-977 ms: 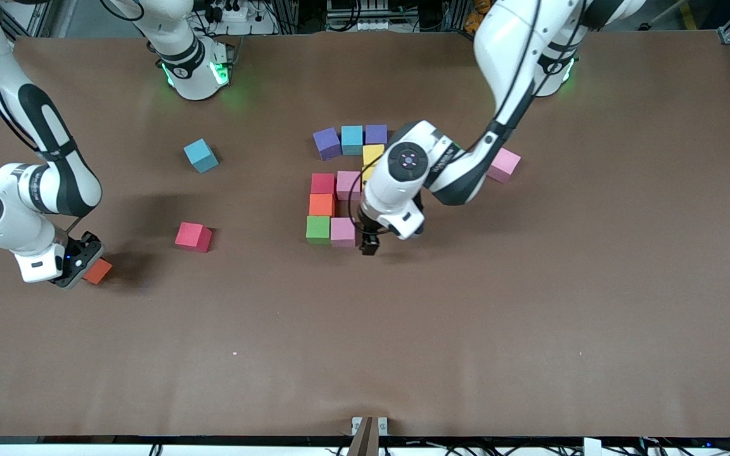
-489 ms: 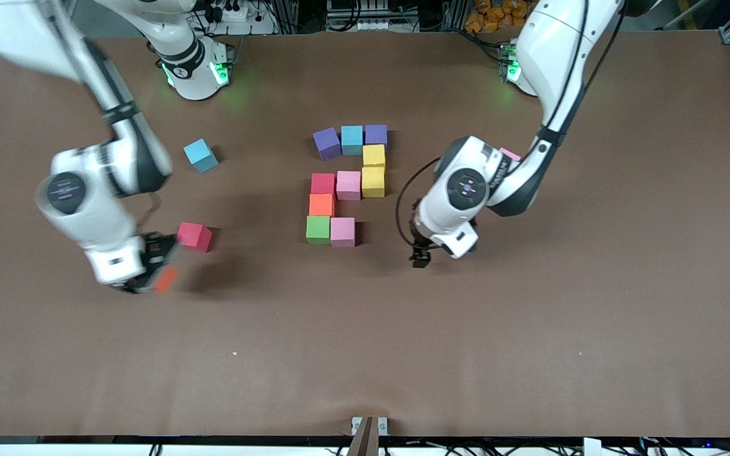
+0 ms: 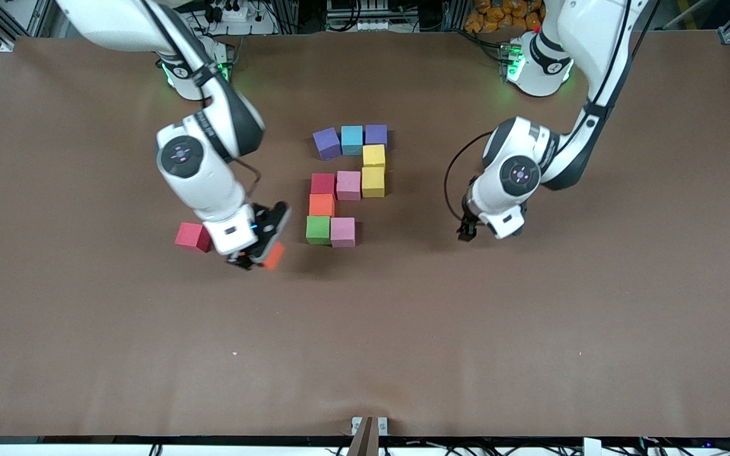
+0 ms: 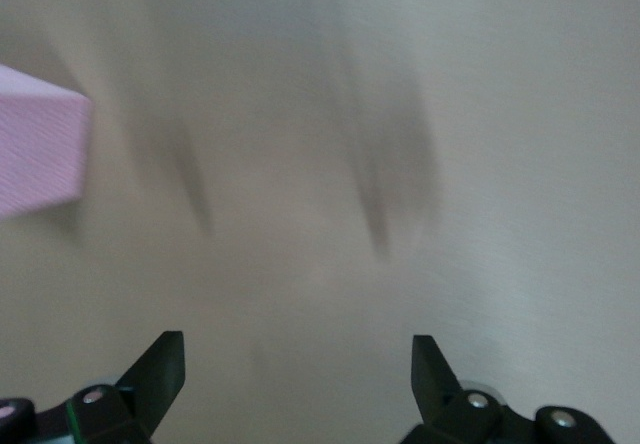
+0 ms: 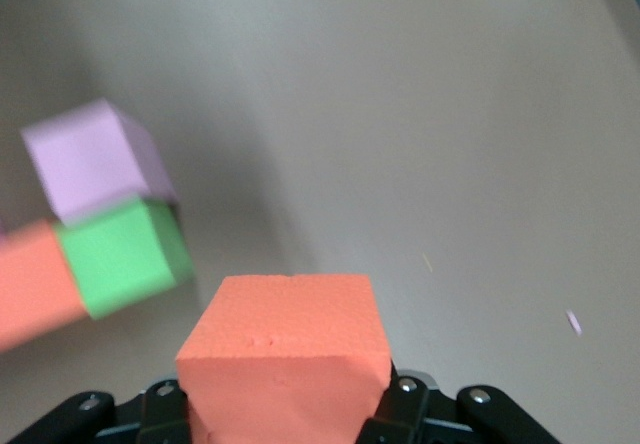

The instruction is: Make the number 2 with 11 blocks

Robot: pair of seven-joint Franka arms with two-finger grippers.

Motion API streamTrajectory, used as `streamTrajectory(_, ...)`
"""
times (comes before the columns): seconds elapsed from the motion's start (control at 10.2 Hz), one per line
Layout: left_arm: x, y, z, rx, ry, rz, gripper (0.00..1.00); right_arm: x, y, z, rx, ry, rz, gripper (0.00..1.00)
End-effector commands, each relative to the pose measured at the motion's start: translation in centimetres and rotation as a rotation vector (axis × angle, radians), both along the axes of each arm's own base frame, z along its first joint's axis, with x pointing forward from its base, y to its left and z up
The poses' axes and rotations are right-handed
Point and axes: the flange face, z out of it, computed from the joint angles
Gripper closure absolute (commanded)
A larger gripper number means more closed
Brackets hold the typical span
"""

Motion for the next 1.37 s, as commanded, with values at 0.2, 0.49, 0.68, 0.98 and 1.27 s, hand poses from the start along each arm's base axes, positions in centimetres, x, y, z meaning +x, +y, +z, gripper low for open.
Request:
streamTrajectory(0.2, -6.2, 6.4, 0.1, -0.019, 0.067, -0.272, 0.0, -2.0, 14.7, -2.4, -0.001, -0.059, 0.156, 0.54)
streamTrajectory(0.49, -8.4, 8.5, -1.6, -0.029, 0.141, -0.355, 0.0, -4.8, 18.9, -4.5, -0.007, -0.034, 0.151, 0.54)
streamTrajectory(0.68, -9.7, 9.9, -2.2, -0.024, 0.165, -0.347, 0.0, -6.1, 20.3, -6.1, -0.04, -0.034, 0.184, 0.52)
streamTrajectory(0.98, -11.0, 10.5, -2.7, -0.017, 0.186, -0.347, 0.0, -5.5, 19.8, -8.1, -0.052, -0.016, 0.178, 0.51)
streamTrajectory(1.27, -11.3, 10.5, -3.1, -0.017, 0.197, -0.348, 0.0, -5.4, 19.1, -9.7, -0.079, 0.021, 0.181, 0.53)
